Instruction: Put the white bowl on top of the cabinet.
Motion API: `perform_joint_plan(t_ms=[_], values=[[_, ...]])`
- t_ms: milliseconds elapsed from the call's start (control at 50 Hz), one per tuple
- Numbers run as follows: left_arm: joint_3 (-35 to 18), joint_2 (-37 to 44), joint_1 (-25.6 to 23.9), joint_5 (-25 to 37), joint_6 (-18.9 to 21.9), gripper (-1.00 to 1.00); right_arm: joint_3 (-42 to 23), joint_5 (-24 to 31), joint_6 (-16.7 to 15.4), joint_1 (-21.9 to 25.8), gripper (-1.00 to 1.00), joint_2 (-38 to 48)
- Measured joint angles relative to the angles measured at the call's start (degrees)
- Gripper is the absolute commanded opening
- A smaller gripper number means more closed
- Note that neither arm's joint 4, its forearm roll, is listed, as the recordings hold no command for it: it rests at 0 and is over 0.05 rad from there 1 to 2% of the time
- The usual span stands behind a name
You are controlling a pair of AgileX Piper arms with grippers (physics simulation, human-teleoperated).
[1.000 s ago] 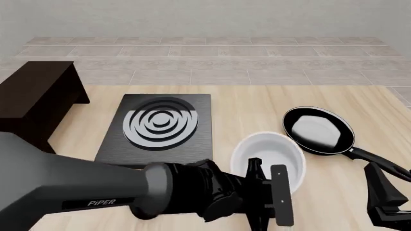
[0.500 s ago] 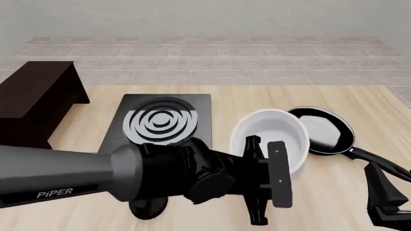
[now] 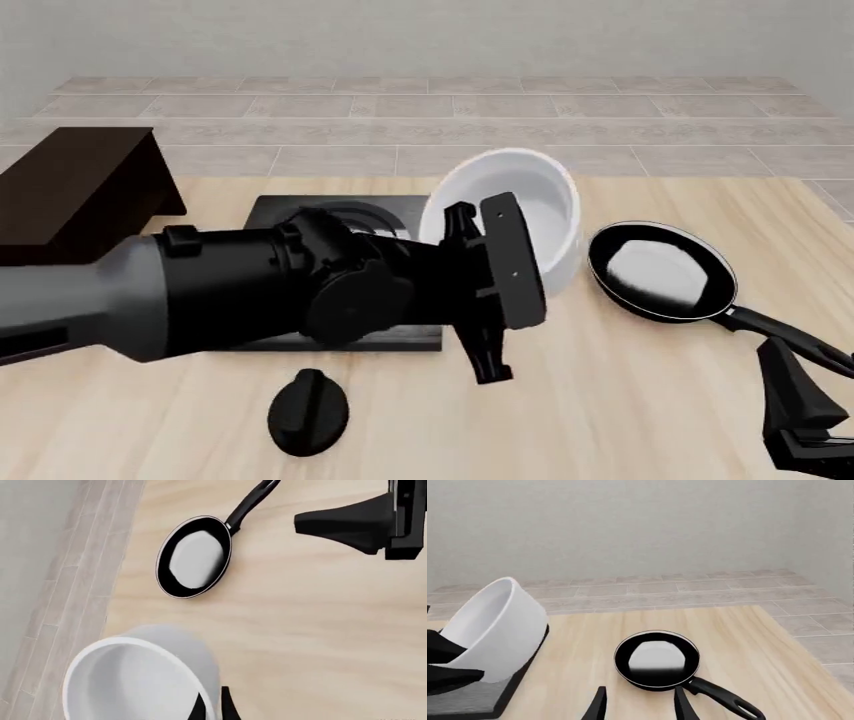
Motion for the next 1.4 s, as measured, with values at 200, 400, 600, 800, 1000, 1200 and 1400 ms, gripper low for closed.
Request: perform_joint_plan(t_ms=[200,400,600,800,1000,1200,1400], values=[[1.0,-2.9,3.6,0.9,0.1,-1.00,0.0,0.0,-0.1,0.0,1.00,0.0],[1.1,-6.5,9.3,3.1,0.8,-1.00,0.0,0.1,-0.1,0.0,1.00,0.0],[1.3,-9.8,15.4,5.4,1.2,-1.00,0.0,0.1,-0.4,0.0,1.00,0.0],[0.2,-11.8,22.8,7.8,1.3,-1.00,0.0,0.0,-0.7,-0.1,1.00,0.0],[-1.8,-12.3,30.5,9.8,0.7,-1.00,0.0,0.0,-0.8,-0.2,1.00,0.0],[-4.3,-10.9,37.6,10.9,0.0,-1.00,0.0,0.1,-0.8,-0.2,1.00,0.0],[-8.0,-8.0,44.5,12.0,-0.3,-1.00,0.0,0.2,-0.8,-0.3,1.00,0.0]])
